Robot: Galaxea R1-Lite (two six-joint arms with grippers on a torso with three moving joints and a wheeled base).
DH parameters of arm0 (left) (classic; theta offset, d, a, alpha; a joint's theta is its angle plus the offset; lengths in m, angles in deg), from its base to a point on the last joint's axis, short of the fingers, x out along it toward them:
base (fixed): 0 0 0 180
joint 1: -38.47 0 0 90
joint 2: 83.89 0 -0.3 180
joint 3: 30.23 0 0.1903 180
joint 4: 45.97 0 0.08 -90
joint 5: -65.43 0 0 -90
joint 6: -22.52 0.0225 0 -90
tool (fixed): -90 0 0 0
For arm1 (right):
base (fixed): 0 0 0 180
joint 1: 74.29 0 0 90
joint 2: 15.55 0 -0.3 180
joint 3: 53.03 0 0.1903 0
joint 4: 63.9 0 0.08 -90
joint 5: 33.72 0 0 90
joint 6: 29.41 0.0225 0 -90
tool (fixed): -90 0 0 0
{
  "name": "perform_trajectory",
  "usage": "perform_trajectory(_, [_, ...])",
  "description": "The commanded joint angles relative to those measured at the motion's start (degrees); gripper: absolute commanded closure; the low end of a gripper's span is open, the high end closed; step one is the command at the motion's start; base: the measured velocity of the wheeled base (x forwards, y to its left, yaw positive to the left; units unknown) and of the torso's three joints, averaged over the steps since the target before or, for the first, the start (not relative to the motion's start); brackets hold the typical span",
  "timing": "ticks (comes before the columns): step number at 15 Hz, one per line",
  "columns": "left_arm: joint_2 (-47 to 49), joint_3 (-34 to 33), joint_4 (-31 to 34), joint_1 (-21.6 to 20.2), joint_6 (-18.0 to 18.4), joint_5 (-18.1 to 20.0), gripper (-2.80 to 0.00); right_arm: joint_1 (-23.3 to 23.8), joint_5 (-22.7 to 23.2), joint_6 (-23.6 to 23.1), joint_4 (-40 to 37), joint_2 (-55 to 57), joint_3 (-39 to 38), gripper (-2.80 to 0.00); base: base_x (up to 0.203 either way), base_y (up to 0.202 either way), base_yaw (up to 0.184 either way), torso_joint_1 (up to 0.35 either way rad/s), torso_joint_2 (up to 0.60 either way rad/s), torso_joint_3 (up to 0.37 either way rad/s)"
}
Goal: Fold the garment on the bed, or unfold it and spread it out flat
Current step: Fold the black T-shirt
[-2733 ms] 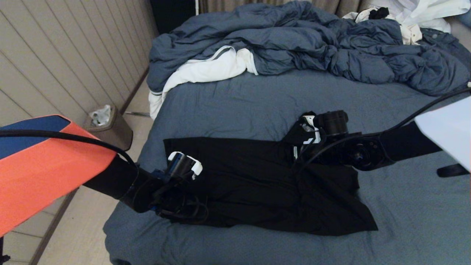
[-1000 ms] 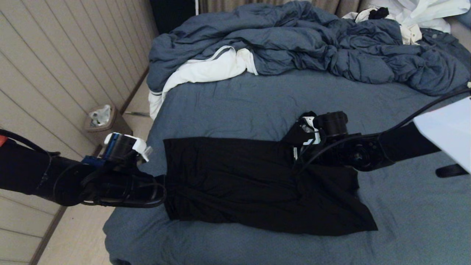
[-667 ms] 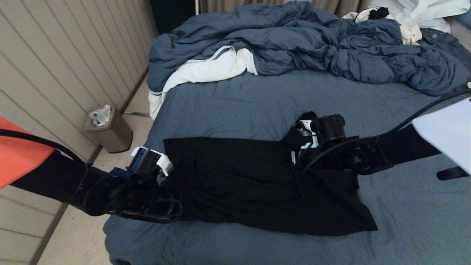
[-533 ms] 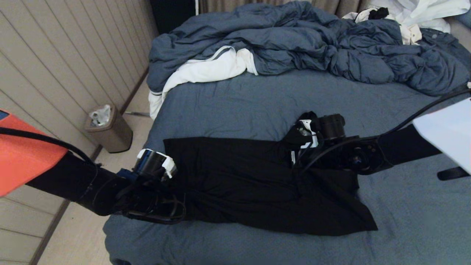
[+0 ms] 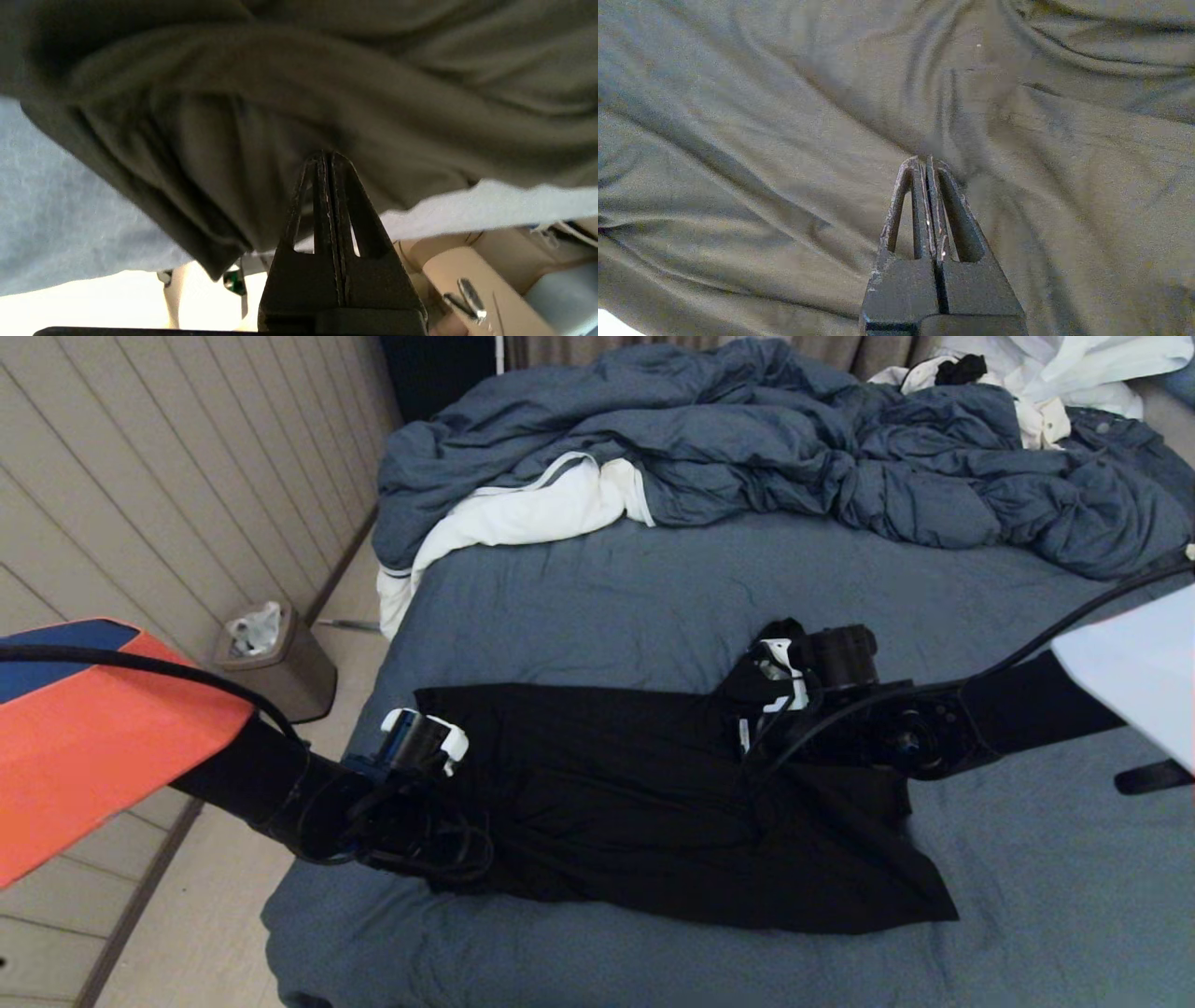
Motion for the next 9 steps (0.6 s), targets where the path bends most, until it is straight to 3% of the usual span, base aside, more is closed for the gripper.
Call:
perform_trajectory(1, [1.2,2.2,-0.1,-0.9,-0.7,-0.1,0.0,-0.1,0.0,0.0,0.1,-0.5,-0.3,0.0,0.0,0.0,0.0,0.0,0.0,0.0])
perform_trajectory(9, [2.5,7.2,-0.1,-6.3,-3.0,-0.1,0.0,-0.8,-0.1,0.0,0.1,-1.3,-0.9,0.0,0.0,0.0,0.0,0.0,0.0,0.0])
